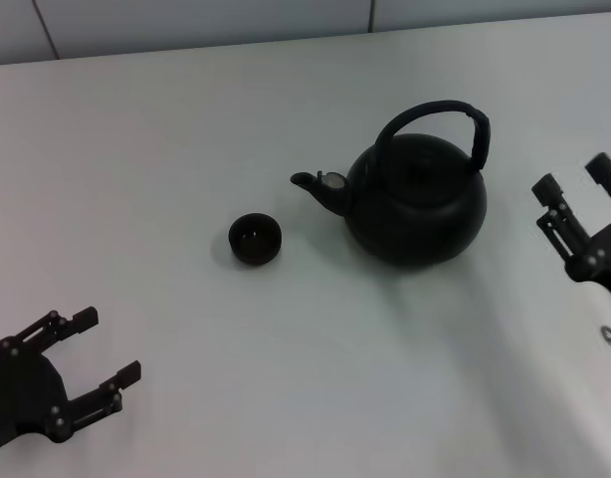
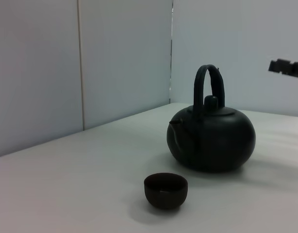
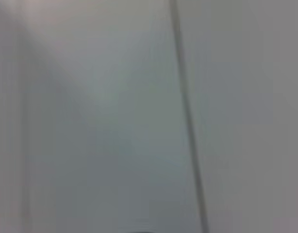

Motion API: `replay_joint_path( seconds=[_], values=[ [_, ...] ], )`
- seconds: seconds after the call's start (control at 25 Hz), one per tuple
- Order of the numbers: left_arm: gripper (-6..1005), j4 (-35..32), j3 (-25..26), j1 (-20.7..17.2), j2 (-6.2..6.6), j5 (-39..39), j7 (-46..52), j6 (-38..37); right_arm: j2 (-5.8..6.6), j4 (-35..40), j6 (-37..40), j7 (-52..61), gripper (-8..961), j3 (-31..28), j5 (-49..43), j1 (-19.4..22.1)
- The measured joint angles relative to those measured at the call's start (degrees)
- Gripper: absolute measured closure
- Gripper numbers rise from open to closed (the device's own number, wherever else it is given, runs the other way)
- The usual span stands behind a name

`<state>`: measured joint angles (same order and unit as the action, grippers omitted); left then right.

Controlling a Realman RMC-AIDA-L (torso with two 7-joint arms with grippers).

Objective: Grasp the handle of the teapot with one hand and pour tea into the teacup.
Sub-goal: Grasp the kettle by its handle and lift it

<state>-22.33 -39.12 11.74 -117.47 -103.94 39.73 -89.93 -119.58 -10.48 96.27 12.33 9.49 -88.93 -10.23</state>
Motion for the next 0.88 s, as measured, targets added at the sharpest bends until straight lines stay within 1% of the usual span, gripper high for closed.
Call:
replay_joint_path(
  seconds=[0.04,0.08,0.12,0.2,0.64,0.8,0.84,0.88],
  values=[
    [197,0.0,0.0,0.0,0.00,0.0,0.0,0.0,0.00,0.0,0.0,0.0,376,0.0,0.0,0.0],
    [197,0.0,0.0,0.1,0.02,0.0,0.0,0.0,-0.05,-5.4,-1.7,-5.3,377,-2.4,1.4,0.0],
    [198,0.0,0.0,0.1,0.03,0.0,0.0,0.0,-0.05,-5.4,-1.7,-5.3,377,-2.4,1.4,0.0],
    [198,0.0,0.0,0.2,0.04,0.0,0.1,0.0,-0.10,-10.5,-4.3,-10.8,378,-4.5,2.7,-0.4],
    [197,0.0,0.0,0.2,-0.01,0.1,0.2,-0.1,0.07,-10.9,-7.4,-11.9,382,-4.8,2.8,-1.9],
    [197,0.0,0.1,0.2,-0.23,0.1,0.2,-0.1,0.15,-10.2,-9.7,-11.9,383,-5.3,2.8,-4.0],
    [197,0.0,0.1,0.2,-0.23,0.1,0.2,-0.1,0.15,-10.2,-9.7,-11.9,384,-5.3,2.8,-4.0],
    [197,0.0,0.1,0.2,-0.31,0.1,0.2,-0.1,0.16,-9.6,-10.7,-11.8,384,-5.6,2.9,-5.1]
  ],
)
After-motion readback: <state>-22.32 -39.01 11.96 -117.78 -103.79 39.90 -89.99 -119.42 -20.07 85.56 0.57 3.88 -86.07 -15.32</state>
